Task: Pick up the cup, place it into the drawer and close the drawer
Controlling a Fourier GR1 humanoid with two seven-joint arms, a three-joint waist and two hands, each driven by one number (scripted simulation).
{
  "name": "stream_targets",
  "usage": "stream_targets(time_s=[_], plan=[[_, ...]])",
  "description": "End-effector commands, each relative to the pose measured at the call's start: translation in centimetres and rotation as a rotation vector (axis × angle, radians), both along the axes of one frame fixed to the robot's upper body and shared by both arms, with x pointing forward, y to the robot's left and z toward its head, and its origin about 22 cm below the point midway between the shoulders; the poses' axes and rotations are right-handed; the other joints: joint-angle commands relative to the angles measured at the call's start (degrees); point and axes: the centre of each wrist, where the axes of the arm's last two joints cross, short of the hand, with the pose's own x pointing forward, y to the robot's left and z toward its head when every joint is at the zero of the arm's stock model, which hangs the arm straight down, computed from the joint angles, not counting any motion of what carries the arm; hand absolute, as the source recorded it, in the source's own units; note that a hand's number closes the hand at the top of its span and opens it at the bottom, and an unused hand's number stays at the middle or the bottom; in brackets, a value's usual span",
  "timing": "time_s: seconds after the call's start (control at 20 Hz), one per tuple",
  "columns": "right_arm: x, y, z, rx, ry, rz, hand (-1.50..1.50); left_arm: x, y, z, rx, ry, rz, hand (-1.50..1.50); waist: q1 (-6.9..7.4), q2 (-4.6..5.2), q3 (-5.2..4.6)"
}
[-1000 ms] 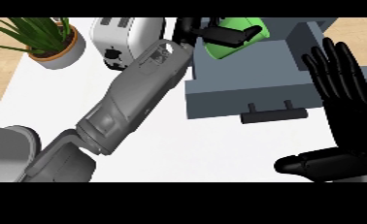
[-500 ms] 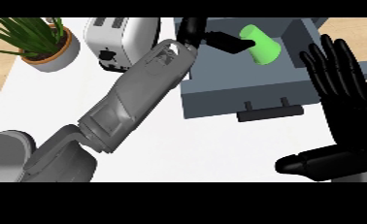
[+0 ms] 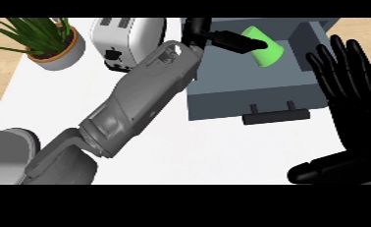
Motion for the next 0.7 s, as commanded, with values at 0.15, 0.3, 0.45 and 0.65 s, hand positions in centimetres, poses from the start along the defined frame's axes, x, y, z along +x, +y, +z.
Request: stream_targets(time_s=[0.15, 0.3, 0.45, 0.65], plan=[[-0.2, -1.7, 0.3, 0.014, 0.006, 0.016, -1.5, -0.7, -1.0, 2.6, -0.17, -0.001, -0.088, -1.5, 3.95, -1.05, -0.04], [-0.4, -1.4, 1.0, -0.03, -0.008, 0.018, 1.5, -0.4, 1.5, 0.4, -0.204, 0.017, -0.052, -1.5, 5.33, -1.3, -0.07], [-2.0, -2.0, 1.7, -0.197, 0.002, 0.062, 1.5, 0.2, 5.1, -1.2, -0.234, 0.014, -0.008, -1.5, 5.7, -1.53, -0.11], [-1.7, -2.2, 1.9, -0.335, -0.015, 0.052, 1.5, 0.1, 7.9, 0.5, -0.285, 0.017, 0.039, -1.5, 6.82, -1.78, -0.1]])
